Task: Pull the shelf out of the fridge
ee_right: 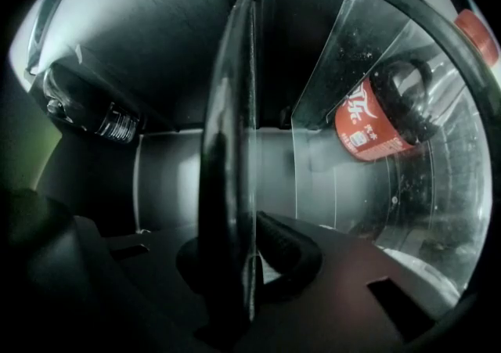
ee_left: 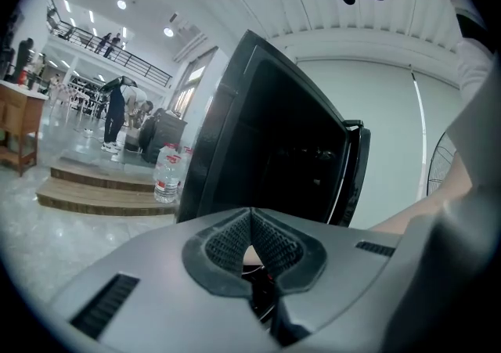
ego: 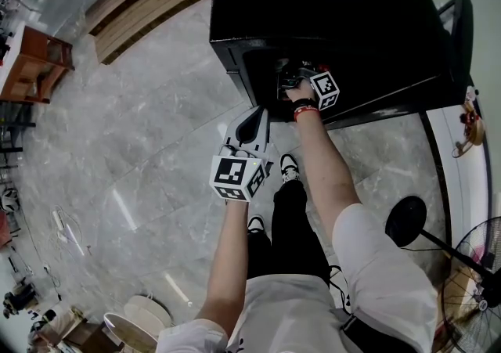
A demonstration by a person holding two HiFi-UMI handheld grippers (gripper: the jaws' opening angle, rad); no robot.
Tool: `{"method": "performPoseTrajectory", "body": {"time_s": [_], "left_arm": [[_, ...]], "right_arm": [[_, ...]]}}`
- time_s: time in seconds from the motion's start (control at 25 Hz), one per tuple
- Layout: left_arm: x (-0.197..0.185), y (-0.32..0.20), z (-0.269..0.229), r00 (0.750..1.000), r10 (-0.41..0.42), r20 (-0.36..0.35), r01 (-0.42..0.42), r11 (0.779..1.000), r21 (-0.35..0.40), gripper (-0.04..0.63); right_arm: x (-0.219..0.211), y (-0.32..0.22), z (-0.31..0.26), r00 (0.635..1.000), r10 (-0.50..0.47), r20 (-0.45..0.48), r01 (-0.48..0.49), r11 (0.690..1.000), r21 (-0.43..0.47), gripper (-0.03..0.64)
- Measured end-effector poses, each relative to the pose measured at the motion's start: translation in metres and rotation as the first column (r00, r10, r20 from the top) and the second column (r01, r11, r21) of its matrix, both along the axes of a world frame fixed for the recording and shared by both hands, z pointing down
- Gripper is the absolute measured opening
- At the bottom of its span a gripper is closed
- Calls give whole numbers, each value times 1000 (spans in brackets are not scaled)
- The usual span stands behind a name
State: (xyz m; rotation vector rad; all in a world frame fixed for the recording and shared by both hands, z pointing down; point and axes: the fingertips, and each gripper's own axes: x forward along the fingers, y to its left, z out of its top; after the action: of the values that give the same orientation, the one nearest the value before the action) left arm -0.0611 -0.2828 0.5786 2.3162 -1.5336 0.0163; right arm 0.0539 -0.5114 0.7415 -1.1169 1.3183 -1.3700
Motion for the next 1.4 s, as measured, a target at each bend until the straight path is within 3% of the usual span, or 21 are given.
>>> {"method": "performPoseTrajectory", "body": {"time_s": [0.48,0.8,1.0,1.4], "left_arm": [[-1,22,-7,1000,18,22,-17,998,-62,18],[-4,37,-13,999,26,40,-23,997,-72,18],[1,49,-5,994,59,91,-50,994,-99,18],[-5,52,-12,995,43,88,-35,995,-98,18]], "right_arm": [[-6,5,-4,995,-68,-70,68,998,-4,40],[-5,15,-4,995,-69,-71,69,998,-5,40],[-1,18,-2,995,-71,-67,71,997,-6,40],[1,32,-2,994,-74,-78,73,997,-15,46]]}}
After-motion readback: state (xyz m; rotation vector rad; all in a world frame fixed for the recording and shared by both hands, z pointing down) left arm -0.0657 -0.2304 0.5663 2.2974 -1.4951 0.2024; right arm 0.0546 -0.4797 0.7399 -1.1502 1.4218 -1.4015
